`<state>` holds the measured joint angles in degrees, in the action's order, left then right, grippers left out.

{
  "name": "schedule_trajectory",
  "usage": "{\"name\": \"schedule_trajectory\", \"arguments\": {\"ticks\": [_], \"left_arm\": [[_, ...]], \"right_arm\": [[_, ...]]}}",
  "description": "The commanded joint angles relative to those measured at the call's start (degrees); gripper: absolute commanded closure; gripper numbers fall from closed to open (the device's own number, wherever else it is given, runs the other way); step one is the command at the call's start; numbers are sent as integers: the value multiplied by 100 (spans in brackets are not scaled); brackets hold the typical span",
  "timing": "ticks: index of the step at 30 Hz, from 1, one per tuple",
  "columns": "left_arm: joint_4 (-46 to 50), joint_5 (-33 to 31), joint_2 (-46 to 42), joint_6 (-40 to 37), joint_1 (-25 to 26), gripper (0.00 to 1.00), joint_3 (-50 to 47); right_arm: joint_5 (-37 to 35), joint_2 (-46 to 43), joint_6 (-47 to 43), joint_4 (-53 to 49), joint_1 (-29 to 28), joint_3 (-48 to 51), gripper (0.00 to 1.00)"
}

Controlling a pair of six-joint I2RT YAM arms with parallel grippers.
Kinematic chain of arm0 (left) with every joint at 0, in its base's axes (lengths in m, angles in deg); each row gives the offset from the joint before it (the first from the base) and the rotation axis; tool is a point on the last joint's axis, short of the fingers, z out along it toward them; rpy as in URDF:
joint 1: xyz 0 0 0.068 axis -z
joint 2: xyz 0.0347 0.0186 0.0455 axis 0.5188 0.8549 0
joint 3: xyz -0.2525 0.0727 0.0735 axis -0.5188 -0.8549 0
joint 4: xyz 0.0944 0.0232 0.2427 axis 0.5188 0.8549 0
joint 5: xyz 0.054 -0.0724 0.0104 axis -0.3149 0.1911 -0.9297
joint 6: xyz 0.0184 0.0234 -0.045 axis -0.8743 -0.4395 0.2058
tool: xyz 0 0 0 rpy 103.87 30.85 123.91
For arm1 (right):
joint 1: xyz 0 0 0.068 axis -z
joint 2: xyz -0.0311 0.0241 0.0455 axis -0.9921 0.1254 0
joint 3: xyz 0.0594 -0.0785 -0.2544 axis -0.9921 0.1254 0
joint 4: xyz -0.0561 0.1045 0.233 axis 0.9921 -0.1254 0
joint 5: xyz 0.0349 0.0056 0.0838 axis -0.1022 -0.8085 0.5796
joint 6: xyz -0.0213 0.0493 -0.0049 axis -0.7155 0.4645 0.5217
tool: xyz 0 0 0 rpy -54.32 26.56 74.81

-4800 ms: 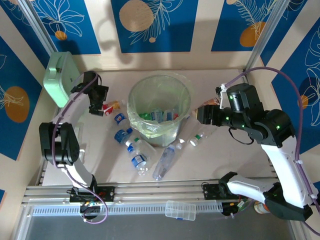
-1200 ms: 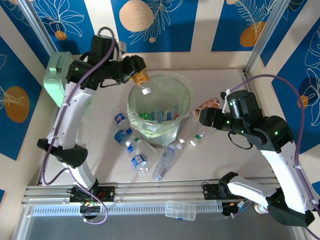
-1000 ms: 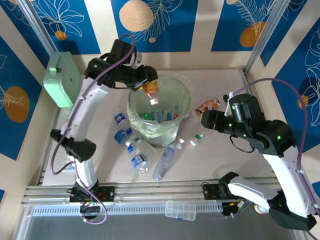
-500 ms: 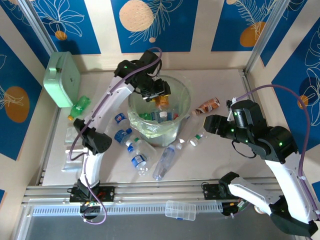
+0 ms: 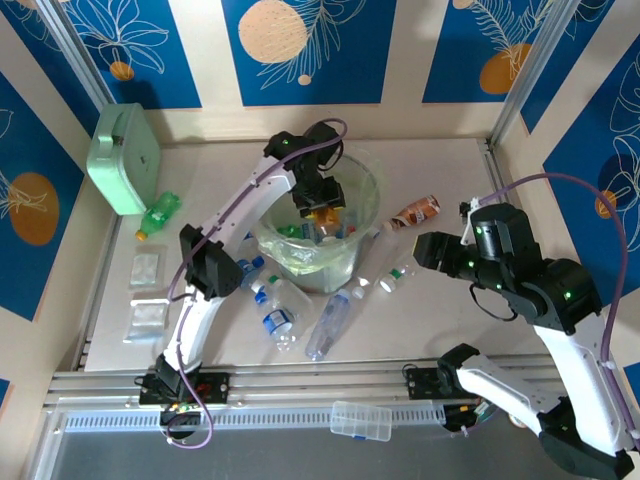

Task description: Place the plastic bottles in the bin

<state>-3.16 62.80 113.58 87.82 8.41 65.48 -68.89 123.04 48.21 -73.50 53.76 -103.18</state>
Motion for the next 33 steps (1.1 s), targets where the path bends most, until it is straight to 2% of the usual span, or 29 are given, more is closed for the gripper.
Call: {"name": "schedule_trajectory", "arguments": {"ticks": [1,4,10,14,25,33], "left_arm": [[82,-18,149,-46,59,52,-53],[-61,-74,131,-18,59,46,-319],[-145,-123,81,-9,59,27,-357],[-133,-42,22,36,58,22,-330],[-178,240,-739,-81,42,20,-317],[-589,318,-1684,-636,51,22,-343]], "right_arm": [[-73,-90,-185,-100,64,72,30],[-60,-116,-204,-127,99,108,30],[-42,-163,-243,-145,143,124,30],[-46,-142,-295,-121,177,78,30],[9,41,-360,-75,212,-286,30],[192,155,-90,40,387,-319,29]]}}
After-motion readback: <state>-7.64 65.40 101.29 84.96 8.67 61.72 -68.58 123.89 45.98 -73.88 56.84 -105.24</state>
